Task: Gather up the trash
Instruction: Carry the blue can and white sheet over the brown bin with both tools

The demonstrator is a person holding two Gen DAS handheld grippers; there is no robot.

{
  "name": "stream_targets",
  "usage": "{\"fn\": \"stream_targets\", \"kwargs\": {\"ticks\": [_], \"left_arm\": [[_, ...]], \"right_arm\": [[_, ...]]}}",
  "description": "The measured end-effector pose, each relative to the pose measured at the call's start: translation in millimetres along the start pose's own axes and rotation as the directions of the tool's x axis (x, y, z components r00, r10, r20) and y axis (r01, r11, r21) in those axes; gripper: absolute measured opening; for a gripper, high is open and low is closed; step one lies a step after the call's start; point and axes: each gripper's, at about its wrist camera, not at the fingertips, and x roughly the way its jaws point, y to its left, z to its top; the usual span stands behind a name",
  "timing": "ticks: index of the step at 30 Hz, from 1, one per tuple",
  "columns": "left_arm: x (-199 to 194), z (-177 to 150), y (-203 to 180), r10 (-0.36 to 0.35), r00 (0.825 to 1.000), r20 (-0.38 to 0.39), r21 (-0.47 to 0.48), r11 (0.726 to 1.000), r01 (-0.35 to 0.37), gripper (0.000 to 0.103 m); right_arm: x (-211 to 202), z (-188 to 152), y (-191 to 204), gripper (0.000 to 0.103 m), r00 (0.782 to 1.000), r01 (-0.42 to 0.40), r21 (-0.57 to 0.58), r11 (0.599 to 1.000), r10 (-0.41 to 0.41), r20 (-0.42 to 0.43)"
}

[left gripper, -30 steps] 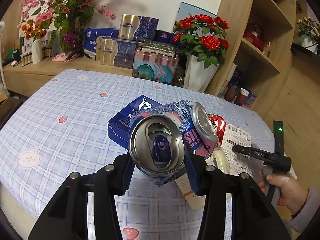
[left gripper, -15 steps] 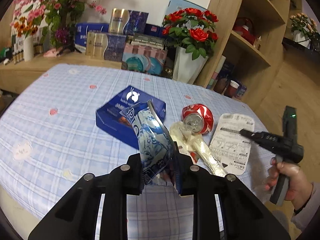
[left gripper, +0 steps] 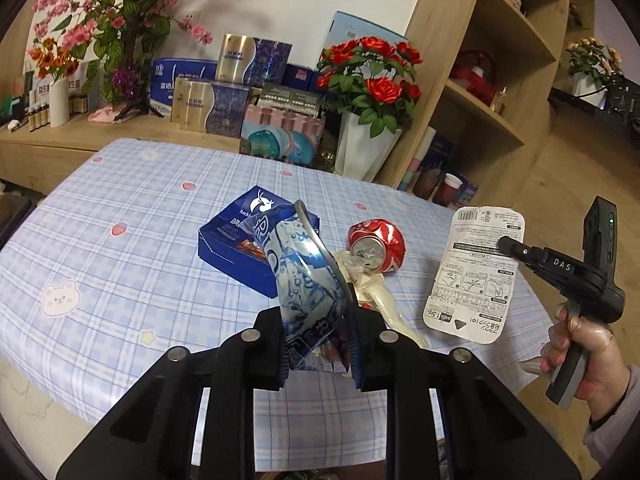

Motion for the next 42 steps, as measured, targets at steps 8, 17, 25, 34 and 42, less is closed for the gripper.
{"fn": "stream_targets", "kwargs": {"ticks": [8, 17, 25, 34, 42], "left_arm": [[-45, -6, -11, -0.039, 0.999, 0.023, 0.022, 0.999, 0.038, 0.022], [-87, -21, -24, -0.078, 0.997, 0.023, 0.049, 0.996, 0.076, 0.022], [-116, -39, -25, -0.092, 0.996, 0.022, 0.047, 0.995, 0.090, 0.022], [-137, -54, -24, -0.100, 0.995, 0.020, 0.040, 0.994, 0.099, 0.022], [-139, -59, -23, -0.101, 0.995, 0.012, 0.038, 0.994, 0.100, 0.022]], "right_arm": [[-49, -20, 34, 0.005, 1.000, -0.002, -0.083, 0.997, 0.005, 0.030], [-92, -64, 73, 0.005, 0.999, -0.037, -0.152, 0.988, 0.041, 0.020], [-111, -105, 92, 0.005, 0.997, -0.069, -0.168, 0.983, 0.063, -0.042], [-112, -143, 119, 0.005, 0.987, -0.111, -0.217, 0.970, 0.082, -0.139], [-100, -160, 127, 0.006, 0.976, -0.129, -0.217, 0.968, 0.085, -0.199]]}}
